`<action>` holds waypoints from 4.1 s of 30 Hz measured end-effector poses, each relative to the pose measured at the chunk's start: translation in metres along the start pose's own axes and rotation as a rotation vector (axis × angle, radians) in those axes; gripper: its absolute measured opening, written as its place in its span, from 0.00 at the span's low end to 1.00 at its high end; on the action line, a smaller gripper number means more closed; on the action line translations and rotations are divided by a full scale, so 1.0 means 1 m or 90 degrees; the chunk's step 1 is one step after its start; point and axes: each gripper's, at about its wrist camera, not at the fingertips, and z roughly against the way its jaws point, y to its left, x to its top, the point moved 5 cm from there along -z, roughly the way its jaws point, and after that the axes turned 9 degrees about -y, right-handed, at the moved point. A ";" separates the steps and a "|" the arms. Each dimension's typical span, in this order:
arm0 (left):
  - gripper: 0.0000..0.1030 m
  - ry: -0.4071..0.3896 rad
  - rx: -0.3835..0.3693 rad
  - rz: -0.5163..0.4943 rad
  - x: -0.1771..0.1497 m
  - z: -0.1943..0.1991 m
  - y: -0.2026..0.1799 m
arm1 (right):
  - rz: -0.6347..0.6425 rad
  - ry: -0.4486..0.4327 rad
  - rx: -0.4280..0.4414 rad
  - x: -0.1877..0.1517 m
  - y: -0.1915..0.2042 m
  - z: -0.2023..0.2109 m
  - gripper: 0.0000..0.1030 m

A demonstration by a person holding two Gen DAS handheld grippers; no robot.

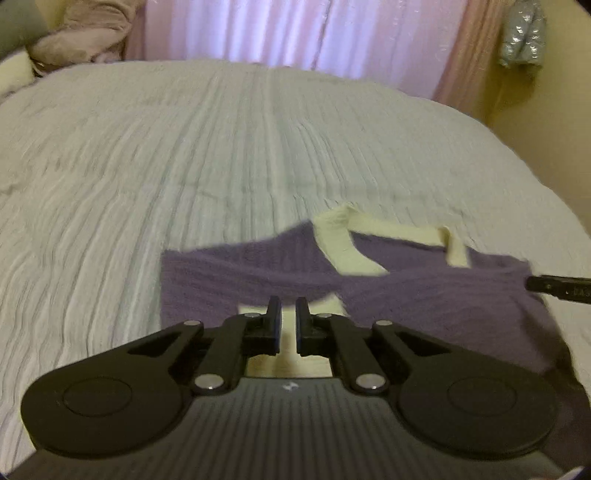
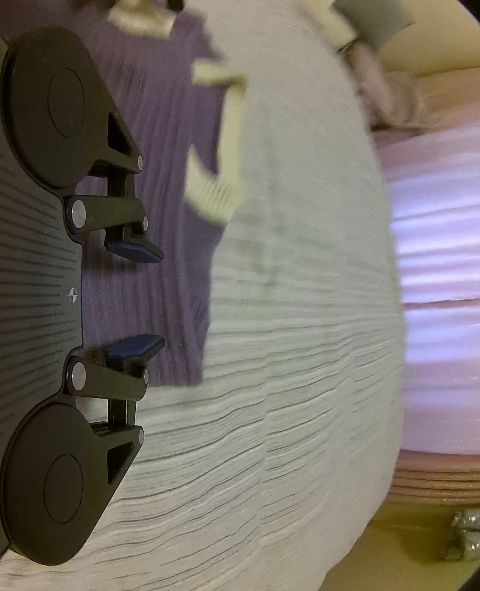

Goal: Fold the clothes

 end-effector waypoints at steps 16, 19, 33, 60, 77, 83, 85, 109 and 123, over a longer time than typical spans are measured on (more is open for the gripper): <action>0.04 0.138 -0.035 -0.017 -0.086 0.089 0.005 | 0.067 0.131 -0.052 -0.092 0.032 0.109 0.47; 0.04 0.176 -0.015 -0.039 -0.129 0.124 0.003 | 0.113 0.184 -0.095 -0.142 0.033 0.147 0.47; 0.03 0.183 0.012 0.037 -0.147 0.187 -0.026 | 0.062 0.207 -0.122 -0.174 0.060 0.240 0.47; 0.32 0.131 0.215 -0.040 -0.133 0.458 -0.174 | -0.038 0.194 -0.011 -0.145 0.073 0.465 0.47; 0.37 0.053 0.190 -0.041 -0.101 0.532 -0.198 | -0.037 0.160 0.004 -0.122 0.106 0.532 0.73; 0.39 0.038 0.184 -0.039 -0.099 0.544 -0.202 | -0.032 0.154 0.005 -0.123 0.108 0.543 0.73; 0.40 0.035 0.182 -0.038 -0.100 0.547 -0.205 | -0.031 0.153 0.004 -0.124 0.107 0.546 0.73; 0.43 0.062 0.152 -0.039 -0.094 0.490 -0.200 | -0.046 0.158 -0.021 -0.113 0.092 0.514 0.73; 0.45 0.045 0.135 -0.072 -0.028 0.439 -0.177 | -0.054 0.110 -0.039 -0.046 0.105 0.467 0.73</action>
